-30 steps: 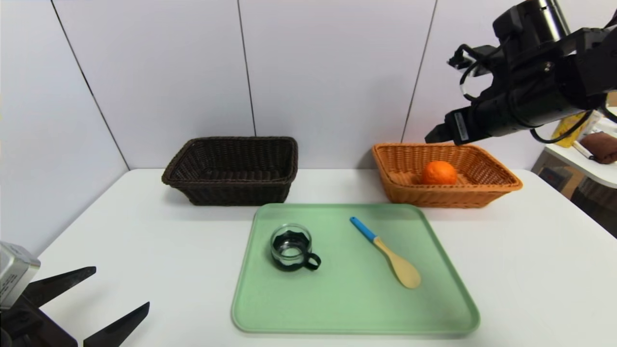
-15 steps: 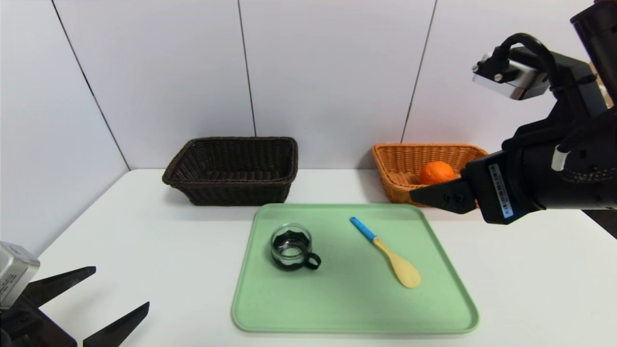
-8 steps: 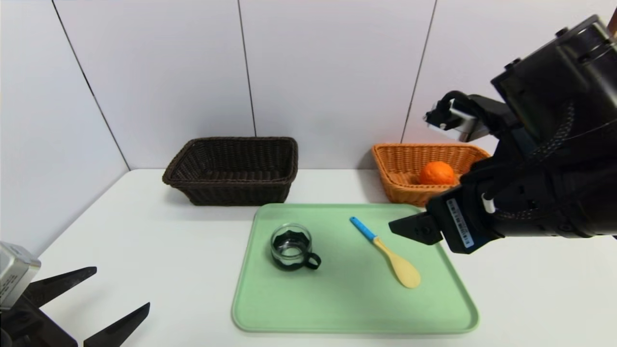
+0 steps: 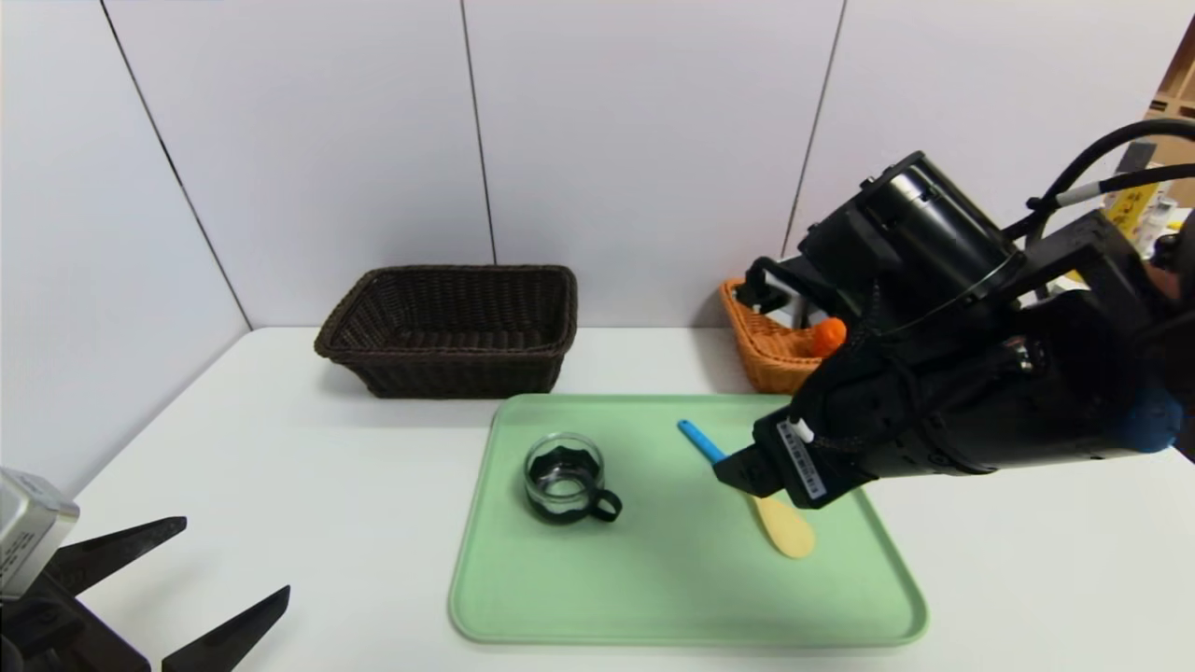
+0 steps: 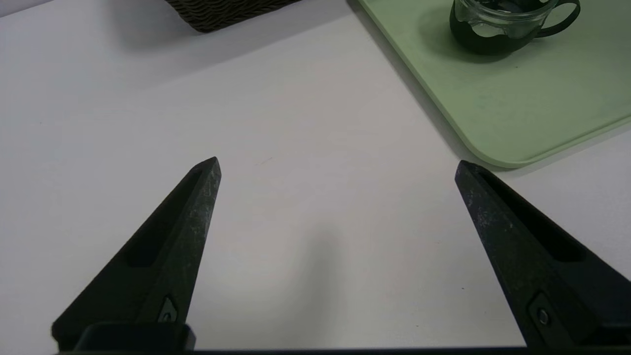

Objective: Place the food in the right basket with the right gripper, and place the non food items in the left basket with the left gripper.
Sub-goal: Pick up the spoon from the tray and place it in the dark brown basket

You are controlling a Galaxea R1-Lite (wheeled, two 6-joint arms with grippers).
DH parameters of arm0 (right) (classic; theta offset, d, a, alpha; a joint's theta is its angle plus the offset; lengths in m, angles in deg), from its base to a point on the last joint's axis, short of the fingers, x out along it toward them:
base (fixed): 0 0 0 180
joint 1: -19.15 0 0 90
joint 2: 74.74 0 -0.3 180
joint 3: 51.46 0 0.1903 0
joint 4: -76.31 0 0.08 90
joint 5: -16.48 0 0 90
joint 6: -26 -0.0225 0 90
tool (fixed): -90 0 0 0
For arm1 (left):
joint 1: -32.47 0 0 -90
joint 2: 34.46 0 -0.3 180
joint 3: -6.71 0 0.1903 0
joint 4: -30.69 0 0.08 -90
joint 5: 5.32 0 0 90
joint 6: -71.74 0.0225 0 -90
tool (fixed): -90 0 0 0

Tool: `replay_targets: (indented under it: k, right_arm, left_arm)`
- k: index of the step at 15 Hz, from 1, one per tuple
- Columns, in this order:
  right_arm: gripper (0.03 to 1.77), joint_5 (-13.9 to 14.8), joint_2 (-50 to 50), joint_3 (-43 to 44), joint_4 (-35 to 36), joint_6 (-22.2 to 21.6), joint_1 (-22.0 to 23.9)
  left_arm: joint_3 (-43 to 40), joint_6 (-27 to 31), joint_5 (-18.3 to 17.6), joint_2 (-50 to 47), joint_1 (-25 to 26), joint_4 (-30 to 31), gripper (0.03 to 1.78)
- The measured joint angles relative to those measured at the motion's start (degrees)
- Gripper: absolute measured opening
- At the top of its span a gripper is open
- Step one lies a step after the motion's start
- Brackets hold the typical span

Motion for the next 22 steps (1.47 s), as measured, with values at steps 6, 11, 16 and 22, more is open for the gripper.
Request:
replay_targets:
  k: [6, 11, 16, 22]
  right_arm:
    - [1.69, -0.13, 3.47, -0.29, 0.44, 0.13, 3.28]
    - [1.7, -0.84, 6.56, 0.09, 2.4, 0.54, 5.4]
    - [1.7, -0.96, 9.78, 2.07, 2.82, 0.6, 5.75]
    - [1.7, -1.73, 14.06, 2.63, 3.0, 0.16, 6.6]
  left_arm:
    - [0.06, -0.02, 0.11, -0.06, 0.04, 0.02, 1.69]
    - [0.0, 0.28, 0.09, -0.06, 0.04, 0.0, 1.69]
    - [0.06, 0.5, 0.09, -0.06, 0.04, -0.02, 1.69]
    - [0.09, 0.63, 0.09, -0.06, 0.04, 0.0, 1.69]
